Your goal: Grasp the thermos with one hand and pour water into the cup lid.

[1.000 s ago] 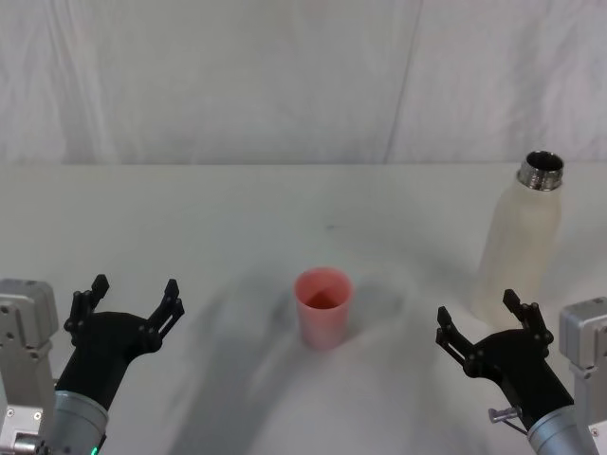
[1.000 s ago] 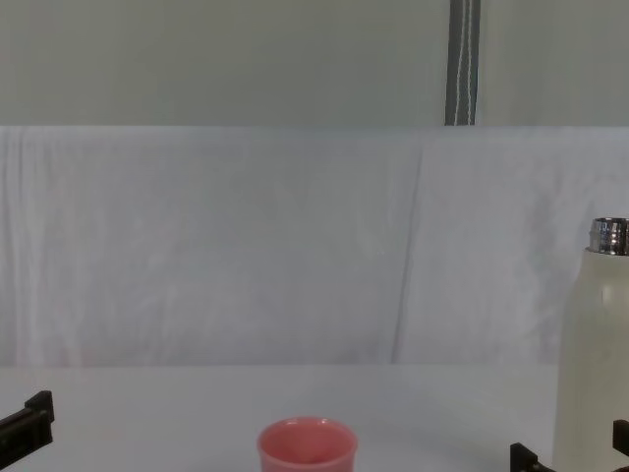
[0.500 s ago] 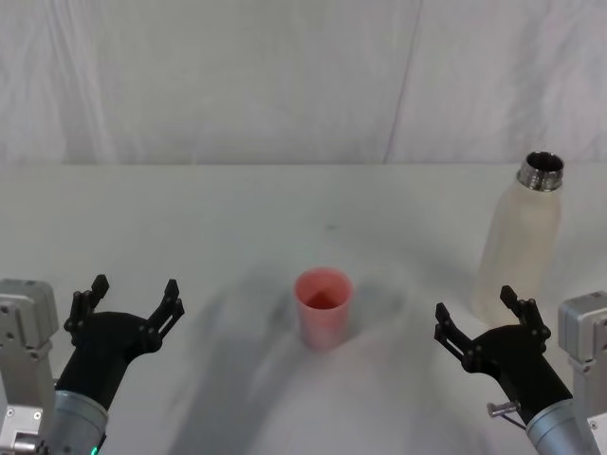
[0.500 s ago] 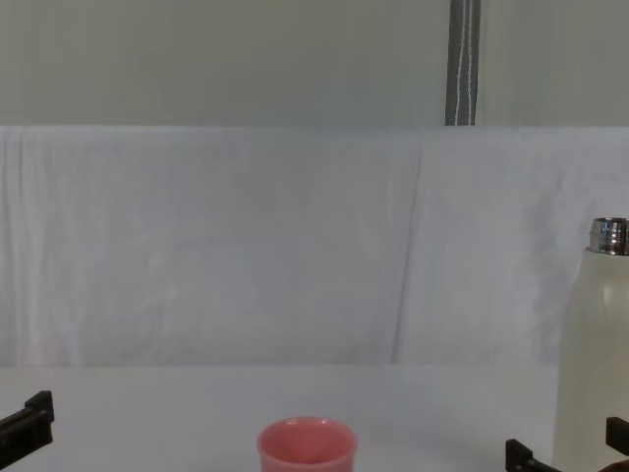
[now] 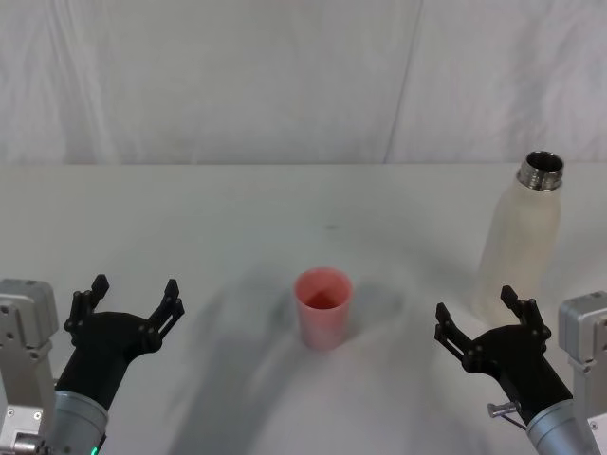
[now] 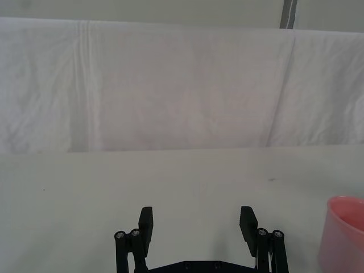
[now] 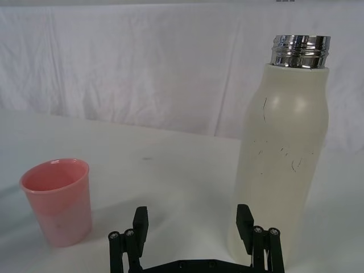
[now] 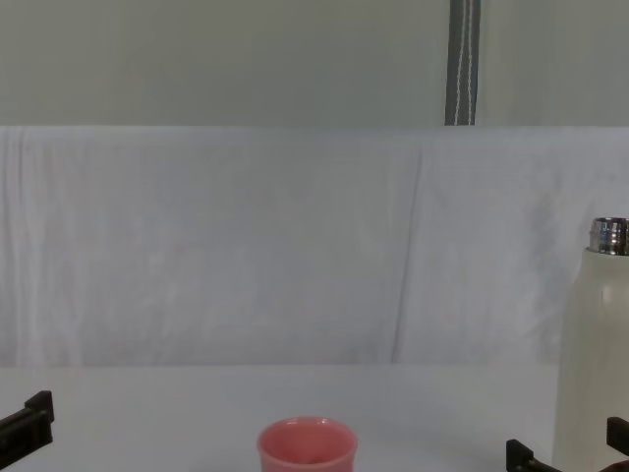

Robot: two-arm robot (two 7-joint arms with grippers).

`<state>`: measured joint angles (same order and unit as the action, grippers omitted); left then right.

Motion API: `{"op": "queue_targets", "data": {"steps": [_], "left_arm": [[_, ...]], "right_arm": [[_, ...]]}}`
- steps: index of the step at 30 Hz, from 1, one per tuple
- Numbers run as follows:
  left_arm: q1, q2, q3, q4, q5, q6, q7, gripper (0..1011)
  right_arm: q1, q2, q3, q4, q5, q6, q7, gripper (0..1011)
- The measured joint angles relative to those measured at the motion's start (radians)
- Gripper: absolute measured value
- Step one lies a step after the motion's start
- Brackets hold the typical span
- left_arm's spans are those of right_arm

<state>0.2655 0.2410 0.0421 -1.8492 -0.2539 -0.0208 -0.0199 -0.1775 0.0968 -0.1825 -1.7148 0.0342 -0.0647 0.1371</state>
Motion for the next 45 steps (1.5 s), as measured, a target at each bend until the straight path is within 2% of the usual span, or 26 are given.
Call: {"op": "queue_targets", "data": {"steps": [45], "left_arm": [[0.000,0.000,0.000,0.000,0.000,0.000,0.000,1001]], "right_arm": [[-0.001,0.000,0.000,-0.001,-0.001,0.000,-0.002,1001]]}}
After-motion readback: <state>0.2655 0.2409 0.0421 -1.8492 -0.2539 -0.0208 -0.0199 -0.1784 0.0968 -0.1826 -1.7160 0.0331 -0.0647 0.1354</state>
